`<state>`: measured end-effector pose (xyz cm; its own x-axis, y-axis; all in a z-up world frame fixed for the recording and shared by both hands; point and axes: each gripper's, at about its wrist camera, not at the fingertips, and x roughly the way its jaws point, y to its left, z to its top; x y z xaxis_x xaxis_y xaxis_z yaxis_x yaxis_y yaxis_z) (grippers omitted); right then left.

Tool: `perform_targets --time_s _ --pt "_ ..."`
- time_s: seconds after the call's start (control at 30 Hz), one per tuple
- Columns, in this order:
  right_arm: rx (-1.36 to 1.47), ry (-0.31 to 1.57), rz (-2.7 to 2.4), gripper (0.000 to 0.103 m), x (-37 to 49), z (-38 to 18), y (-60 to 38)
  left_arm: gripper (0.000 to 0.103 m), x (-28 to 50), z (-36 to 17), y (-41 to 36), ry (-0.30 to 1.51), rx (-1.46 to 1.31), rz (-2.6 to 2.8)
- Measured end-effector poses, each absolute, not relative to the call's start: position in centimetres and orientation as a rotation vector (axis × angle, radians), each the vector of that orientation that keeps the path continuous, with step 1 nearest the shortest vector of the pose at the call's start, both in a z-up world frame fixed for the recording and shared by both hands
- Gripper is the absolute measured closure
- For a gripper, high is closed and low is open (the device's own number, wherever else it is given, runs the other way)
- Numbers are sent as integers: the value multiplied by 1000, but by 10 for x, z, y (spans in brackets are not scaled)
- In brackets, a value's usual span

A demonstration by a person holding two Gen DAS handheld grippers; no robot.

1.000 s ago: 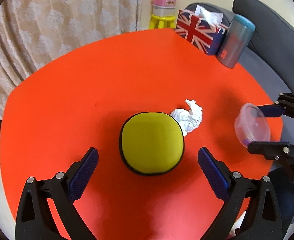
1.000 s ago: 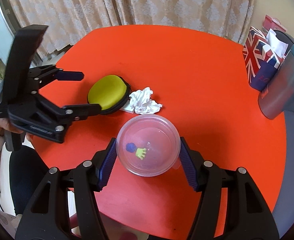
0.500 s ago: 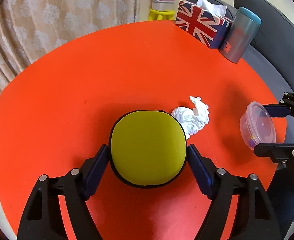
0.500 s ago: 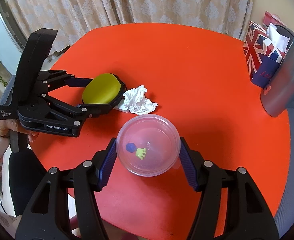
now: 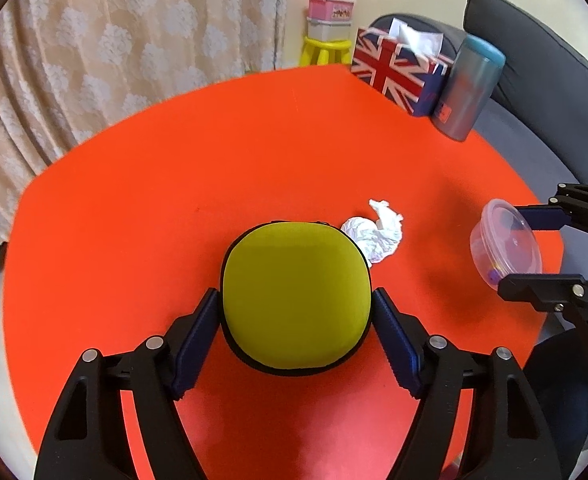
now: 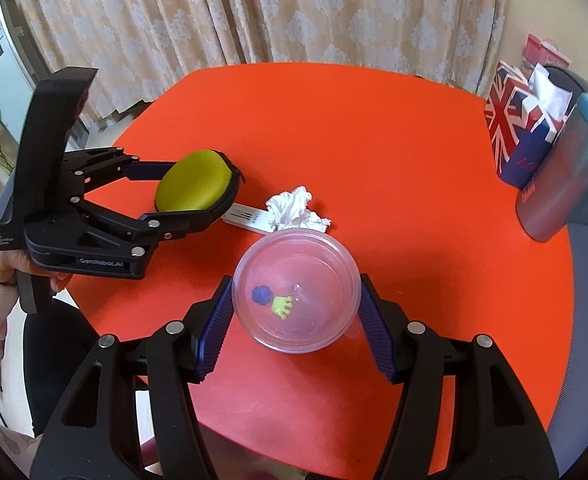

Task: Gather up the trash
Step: 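Carry the container and the yellow-black case over the bin with both grippers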

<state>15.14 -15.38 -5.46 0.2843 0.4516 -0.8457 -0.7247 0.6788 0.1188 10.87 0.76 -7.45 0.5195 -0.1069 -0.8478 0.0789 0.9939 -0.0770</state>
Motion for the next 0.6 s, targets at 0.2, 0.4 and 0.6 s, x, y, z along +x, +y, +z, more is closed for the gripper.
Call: perform_targets --time_s 0.2,0.4,0.6 --pt "-307 963 808 43 133 -36 -156 30 76 -49 6 957 -34 -93" --pt "-310 924 826 43 104 -21 -163 30 35 -25 -3 902 -34 -87" --pt "-299 890 839 43 70 -12 -178 30 -7 -10 -15 864 -32 -94"
